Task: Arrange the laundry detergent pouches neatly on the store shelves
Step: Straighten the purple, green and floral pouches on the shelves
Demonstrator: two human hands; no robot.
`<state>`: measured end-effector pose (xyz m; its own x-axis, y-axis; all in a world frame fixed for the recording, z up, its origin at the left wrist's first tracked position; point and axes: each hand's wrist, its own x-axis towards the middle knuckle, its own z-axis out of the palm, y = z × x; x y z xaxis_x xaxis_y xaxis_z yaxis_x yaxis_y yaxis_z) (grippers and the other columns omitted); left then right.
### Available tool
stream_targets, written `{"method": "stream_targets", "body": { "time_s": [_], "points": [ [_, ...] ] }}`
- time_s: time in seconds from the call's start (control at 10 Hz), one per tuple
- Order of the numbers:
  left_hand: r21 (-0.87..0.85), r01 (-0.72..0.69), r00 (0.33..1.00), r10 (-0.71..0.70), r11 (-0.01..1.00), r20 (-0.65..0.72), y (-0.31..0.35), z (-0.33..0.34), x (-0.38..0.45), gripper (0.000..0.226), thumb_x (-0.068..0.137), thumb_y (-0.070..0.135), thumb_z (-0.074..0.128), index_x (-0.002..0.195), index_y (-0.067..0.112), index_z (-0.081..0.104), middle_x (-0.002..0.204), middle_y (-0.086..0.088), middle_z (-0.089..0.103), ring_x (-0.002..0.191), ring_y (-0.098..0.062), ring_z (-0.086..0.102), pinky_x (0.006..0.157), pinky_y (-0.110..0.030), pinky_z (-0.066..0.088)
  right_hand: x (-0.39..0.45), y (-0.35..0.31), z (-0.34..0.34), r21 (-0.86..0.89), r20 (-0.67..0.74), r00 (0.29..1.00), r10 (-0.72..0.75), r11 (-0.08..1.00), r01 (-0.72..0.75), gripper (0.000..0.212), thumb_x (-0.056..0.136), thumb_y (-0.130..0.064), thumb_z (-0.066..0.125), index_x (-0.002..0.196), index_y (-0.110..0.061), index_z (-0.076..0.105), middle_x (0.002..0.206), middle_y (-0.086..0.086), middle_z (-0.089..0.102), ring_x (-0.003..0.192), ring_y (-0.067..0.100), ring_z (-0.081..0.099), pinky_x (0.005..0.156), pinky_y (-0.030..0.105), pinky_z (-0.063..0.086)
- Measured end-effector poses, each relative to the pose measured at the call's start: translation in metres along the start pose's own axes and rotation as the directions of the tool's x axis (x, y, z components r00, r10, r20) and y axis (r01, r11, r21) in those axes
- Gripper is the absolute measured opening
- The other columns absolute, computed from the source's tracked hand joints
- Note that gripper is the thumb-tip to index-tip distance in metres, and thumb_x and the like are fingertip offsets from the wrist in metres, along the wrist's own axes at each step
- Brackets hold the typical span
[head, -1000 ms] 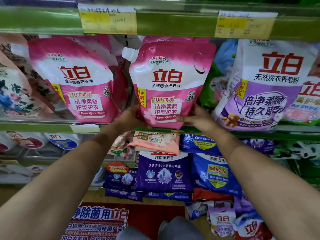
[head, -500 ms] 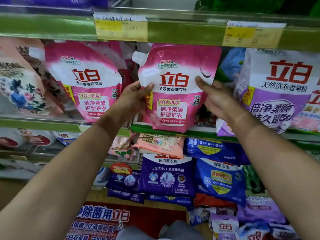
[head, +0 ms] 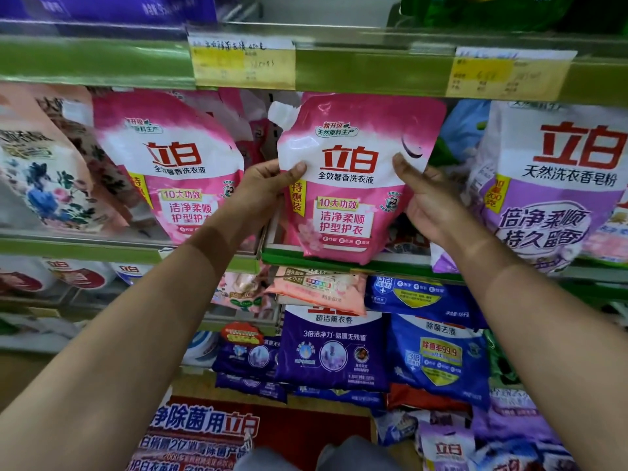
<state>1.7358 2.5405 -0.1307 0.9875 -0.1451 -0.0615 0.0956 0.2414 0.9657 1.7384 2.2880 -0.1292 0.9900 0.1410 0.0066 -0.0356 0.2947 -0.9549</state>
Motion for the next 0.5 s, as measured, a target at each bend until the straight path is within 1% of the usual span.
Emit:
{"method": "stream_targets", "body": {
  "time_s": [0.1, 0.2, 0.3, 0.4, 0.5],
  "points": [
    [-0.033, 0.013, 1.0, -0.013, 0.999, 0.018, 0.002, -0.002, -0.007, 0.031, 0.086, 0.012, 0.063, 0.117, 0.006, 0.063, 0.108, -0.009, 0.073, 0.1, -0.022, 0.07, 0.079, -0.03, 0.058, -0.003, 0.002, -0.002, 0.002, 0.001, 1.0, 0.013, 1.0, -0.013, 0.039, 0.078, -0.026, 0.071, 0.115, -0.015, 0.066, 0.117, 0.007, 0.071, 0.114, 0.024, 0.065, 0.099, 0.043, 0.049],
    [-0.006, 0.028, 0.998, -0.027, 1.0, 0.055, 0.002, -0.009, -0.018, 0.043, 0.082, 0.011, 0.065, 0.125, 0.009, 0.057, 0.115, -0.008, 0.071, 0.105, -0.024, 0.068, 0.078, -0.036, 0.06, -0.01, 0.007, 0.0, 0.002, -0.011, 1.0, 0.009, 1.0, -0.009, 0.041, 0.079, -0.026, 0.071, 0.118, -0.016, 0.064, 0.122, 0.007, 0.069, 0.117, 0.024, 0.063, 0.103, 0.045, 0.046],
    [0.027, 0.025, 0.999, -0.026, 0.999, 0.036, 0.002, -0.019, -0.031, 0.046, 0.087, 0.008, 0.063, 0.132, 0.006, 0.052, 0.126, -0.008, 0.065, 0.115, -0.021, 0.063, 0.091, -0.028, 0.054, -0.021, 0.008, 0.008, -0.005, -0.063, 0.998, -0.018, 1.0, 0.017, 0.049, 0.075, -0.029, 0.074, 0.121, -0.018, 0.062, 0.118, 0.002, 0.07, 0.112, 0.019, 0.065, 0.097, 0.038, 0.047],
    [0.061, 0.04, 0.998, -0.043, 0.997, 0.049, 0.003, -0.031, -0.048, 0.056, 0.086, 0.013, 0.067, 0.139, 0.007, 0.046, 0.133, -0.004, 0.06, 0.124, -0.016, 0.057, 0.102, -0.027, 0.046, -0.036, 0.015, 0.021, -0.064, -0.165, 0.983, -0.086, 0.995, 0.076, 0.037, 0.086, -0.019, 0.069, 0.121, -0.02, 0.058, 0.11, -0.004, 0.071, 0.102, 0.013, 0.067, 0.083, 0.032, 0.051],
    [0.134, 0.049, 0.999, -0.052, 0.99, 0.017, 0.011, -0.045, -0.065, 0.051, 0.089, 0.019, 0.066, 0.138, 0.013, 0.049, 0.134, 0.0, 0.059, 0.126, -0.015, 0.053, 0.108, -0.035, 0.04, -0.045, 0.013, 0.035, -0.123, -0.345, 0.925, -0.158, 0.985, 0.123, 0.036, 0.086, -0.011, 0.069, 0.119, -0.02, 0.057, 0.105, -0.011, 0.07, 0.094, 0.005, 0.067, 0.076, 0.028, 0.051]
  ]
}}
